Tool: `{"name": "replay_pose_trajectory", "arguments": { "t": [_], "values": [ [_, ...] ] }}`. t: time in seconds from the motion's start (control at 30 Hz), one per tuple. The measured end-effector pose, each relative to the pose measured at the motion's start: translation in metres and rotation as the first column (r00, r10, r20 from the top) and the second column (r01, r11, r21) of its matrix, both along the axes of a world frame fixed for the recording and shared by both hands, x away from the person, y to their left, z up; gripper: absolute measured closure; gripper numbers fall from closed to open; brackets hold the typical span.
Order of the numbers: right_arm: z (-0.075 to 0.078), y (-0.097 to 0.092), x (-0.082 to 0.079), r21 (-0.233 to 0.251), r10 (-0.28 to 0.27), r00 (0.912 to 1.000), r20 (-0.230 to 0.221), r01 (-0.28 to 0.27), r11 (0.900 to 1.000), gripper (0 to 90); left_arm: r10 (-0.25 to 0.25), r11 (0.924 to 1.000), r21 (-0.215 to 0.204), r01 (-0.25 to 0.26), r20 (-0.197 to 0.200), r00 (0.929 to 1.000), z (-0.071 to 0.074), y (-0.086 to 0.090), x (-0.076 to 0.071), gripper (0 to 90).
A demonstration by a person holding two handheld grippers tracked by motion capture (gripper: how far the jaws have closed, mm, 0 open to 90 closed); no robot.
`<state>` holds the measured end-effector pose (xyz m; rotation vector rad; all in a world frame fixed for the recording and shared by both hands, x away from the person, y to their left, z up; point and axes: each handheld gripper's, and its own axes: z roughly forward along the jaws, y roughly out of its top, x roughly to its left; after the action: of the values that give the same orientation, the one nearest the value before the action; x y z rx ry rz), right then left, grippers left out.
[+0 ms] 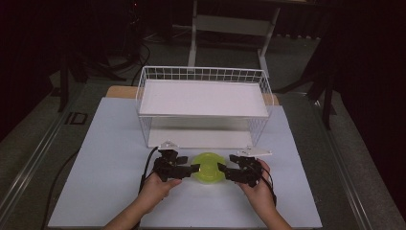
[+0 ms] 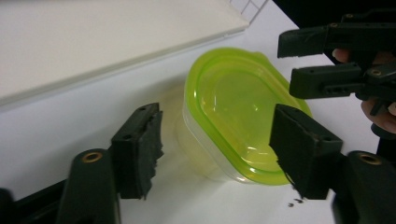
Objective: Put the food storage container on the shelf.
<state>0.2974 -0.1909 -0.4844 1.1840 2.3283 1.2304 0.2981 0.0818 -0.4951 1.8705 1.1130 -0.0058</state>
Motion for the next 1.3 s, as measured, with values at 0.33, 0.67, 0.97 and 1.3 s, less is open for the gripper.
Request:
{"name": "replay_pose_trajectory", "arguments": {
  "t": [0.33,0.67,0.97,1.3],
  "values": [
    [-0.009,-0.003,0.005,0.044,-0.037,0.9939,-0.104,0.042,0.9981,52.0,0.020,0.9995,0.025,-0.019,-0.038,0.9991,-0.007,-0.004,0.000,55.5],
    [-0.004,-0.001,0.003,0.049,-0.020,0.9857,-0.167,0.029,0.9984,66.7,0.029,0.9993,0.024,-0.028,-0.058,0.9979,-0.002,-0.004,-0.005,64.3],
    [-0.001,-0.001,-0.003,0.077,-0.008,0.9846,-0.174,0.022,0.9968,73.5,0.001,0.9999,-0.017,-0.003,-0.097,0.9953,0.000,-0.004,-0.014,71.0],
    [-0.001,-0.009,-0.012,0.084,-0.019,0.9867,-0.161,0.033,0.9959,78.3,0.008,0.9987,-0.049,-0.012,-0.070,0.9975,0.009,-0.007,-0.026,81.4]
  ]
}}
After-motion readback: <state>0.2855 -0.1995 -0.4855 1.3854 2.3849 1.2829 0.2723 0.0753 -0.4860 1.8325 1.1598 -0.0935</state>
